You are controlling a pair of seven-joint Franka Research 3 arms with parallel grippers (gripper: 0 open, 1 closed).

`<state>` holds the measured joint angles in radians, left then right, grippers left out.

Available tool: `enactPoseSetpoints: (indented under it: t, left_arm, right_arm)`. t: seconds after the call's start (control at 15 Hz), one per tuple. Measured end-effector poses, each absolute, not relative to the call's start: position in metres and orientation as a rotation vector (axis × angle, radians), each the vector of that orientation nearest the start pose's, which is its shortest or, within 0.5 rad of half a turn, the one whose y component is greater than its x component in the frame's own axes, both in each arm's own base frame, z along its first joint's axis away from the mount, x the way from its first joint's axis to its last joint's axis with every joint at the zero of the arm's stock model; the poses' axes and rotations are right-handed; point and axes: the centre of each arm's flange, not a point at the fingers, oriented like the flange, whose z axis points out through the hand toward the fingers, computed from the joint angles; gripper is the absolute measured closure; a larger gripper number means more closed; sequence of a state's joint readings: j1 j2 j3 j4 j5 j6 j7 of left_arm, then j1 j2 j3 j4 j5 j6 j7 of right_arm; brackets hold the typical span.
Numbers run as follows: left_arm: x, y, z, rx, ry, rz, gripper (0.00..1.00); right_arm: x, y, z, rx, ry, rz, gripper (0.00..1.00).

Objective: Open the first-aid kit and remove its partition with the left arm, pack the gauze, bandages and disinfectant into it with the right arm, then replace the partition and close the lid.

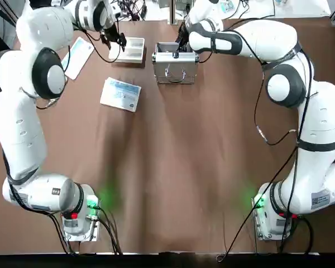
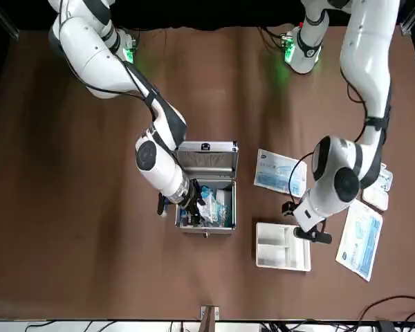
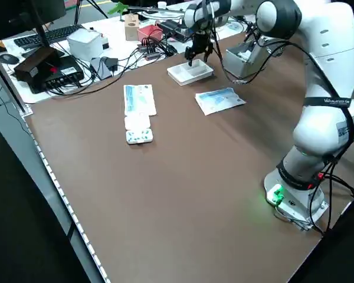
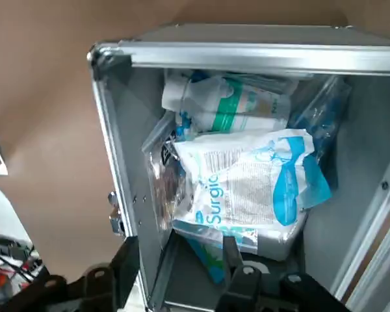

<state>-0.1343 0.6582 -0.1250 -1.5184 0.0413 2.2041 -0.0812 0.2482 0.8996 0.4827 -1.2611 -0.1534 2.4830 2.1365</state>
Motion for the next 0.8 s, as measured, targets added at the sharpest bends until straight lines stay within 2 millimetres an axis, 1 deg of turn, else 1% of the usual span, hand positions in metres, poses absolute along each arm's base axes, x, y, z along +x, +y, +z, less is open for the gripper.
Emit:
enactPoseSetpoints:
  t: [0.2,0.4,0.53,0.6,0.67,0.8]
  left_arm:
    - [0.700,-0.166,0.247,-3.181,0.243,-0.038,0.00]
    - [0.710,-0.164,0.230,-3.169,0.225,-0.093,0.00]
    - [0.715,-0.163,0.220,-3.170,0.222,-0.130,0.01]
    - [0.719,-0.163,0.215,-3.168,0.220,-0.142,0.01]
    - [0.721,-0.163,0.211,-3.165,0.218,-0.148,0.02]
    - [0.724,-0.164,0.206,-3.161,0.219,-0.154,0.04]
  right_arm:
    - [0.660,0.431,0.305,-1.996,1.778,0.172,0.40]
    - [0.675,0.418,0.329,-2.045,1.659,0.095,0.43]
    - [0.688,0.400,0.345,-2.076,1.584,0.037,0.44]
    - [0.695,0.389,0.350,-2.095,1.549,0.009,0.44]
    - [0.703,0.376,0.352,-2.119,1.517,-0.016,0.46]
    - [0.713,0.348,0.347,-2.224,1.463,-0.029,0.48]
